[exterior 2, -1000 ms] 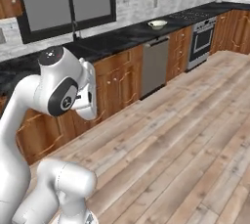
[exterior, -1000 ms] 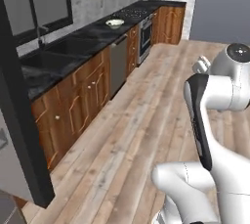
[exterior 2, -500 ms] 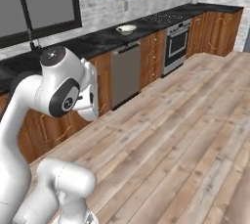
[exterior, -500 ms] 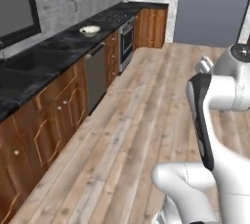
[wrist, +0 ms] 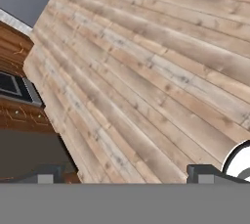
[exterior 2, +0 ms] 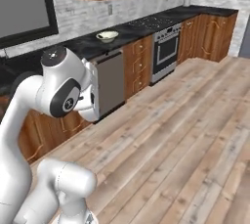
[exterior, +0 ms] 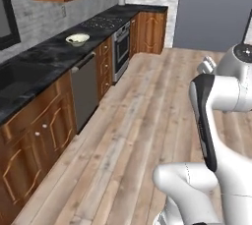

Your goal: Place the bowl with the onion and sweet potato on the top shelf of the fridge. Place the bowl with the chicken drumsticks on the second highest shelf of the fridge.

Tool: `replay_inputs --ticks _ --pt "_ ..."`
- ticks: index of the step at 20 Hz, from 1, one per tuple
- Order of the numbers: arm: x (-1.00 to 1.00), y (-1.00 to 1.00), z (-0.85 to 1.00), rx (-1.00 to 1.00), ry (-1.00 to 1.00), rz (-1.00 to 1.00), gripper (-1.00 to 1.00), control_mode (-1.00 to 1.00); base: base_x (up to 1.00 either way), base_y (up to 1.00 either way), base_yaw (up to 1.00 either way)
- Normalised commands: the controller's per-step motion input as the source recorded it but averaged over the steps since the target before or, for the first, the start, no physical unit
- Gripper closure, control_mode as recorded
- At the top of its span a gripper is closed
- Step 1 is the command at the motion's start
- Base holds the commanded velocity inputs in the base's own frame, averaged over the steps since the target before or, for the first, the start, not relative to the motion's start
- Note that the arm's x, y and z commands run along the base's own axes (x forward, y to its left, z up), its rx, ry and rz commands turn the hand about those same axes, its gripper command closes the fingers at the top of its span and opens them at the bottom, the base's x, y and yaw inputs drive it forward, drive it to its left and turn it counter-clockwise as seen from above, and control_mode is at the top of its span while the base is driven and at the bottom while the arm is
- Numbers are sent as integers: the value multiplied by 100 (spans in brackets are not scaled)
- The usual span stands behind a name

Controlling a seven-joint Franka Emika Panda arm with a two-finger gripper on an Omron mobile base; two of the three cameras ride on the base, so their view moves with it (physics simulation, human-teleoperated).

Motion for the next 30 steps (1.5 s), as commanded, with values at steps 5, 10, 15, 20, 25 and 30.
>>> replay_inputs --ticks 5,10,15,20,25,30 --pt "0 0 0 0 0 0 -100 100 100 0 0" --pt "0 0 0 0 0 0 -100 100 100 0 0" --pt "0 0 0 0 0 0 -100 100 100 0 0" --pt "0 0 0 0 0 0 -100 100 100 0 0" --pt "0 0 0 0 0 0 -100 100 100 -1 28" --pt "0 0 0 0 0 0 -100 100 100 -6 49"
